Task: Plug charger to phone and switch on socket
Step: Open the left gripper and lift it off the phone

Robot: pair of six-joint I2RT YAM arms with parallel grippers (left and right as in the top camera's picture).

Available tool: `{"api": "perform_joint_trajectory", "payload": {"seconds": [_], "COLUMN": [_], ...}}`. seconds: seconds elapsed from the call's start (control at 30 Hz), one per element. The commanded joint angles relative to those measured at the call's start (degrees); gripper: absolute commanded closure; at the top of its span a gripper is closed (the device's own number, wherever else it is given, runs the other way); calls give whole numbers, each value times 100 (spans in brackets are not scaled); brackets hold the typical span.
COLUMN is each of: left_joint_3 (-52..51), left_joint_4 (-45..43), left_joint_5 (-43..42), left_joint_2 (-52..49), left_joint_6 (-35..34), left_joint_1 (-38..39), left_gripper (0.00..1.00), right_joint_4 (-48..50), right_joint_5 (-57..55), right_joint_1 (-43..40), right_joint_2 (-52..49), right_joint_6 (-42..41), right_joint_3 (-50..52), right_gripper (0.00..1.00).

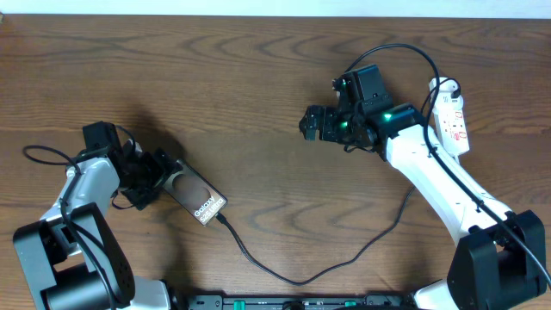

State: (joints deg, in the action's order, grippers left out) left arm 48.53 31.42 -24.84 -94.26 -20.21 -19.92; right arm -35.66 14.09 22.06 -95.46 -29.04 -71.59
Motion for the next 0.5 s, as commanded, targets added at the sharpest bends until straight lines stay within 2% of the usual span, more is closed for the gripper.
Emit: {"api": "perform_joint_trajectory", "payload": {"seconds": [0.0,0.13,0.23,0.47], "left_joint_3": [22,380,721,732], "left_joint_4": [52,229,590,608], "left_joint_5": [802,1220,1292,1290], "left_joint_2": [247,1102,1864,3110], "left_joint_6": [614,1023,1596,1565], "left_joint_1": [-35,127,603,1781], "left_gripper": [11,11,11,11], "right_joint_4": [-127,-138,-162,-380], "right_joint_5": [-48,-46,-46,529], "right_joint_1": [-22,-22,-22,-94], "right_joint_2": [96,96,96,98], "right_joint_6": [85,85,85,205], "right_joint_3": [-35,-35,-35,-37], "right_gripper": [1,1,1,1]}}
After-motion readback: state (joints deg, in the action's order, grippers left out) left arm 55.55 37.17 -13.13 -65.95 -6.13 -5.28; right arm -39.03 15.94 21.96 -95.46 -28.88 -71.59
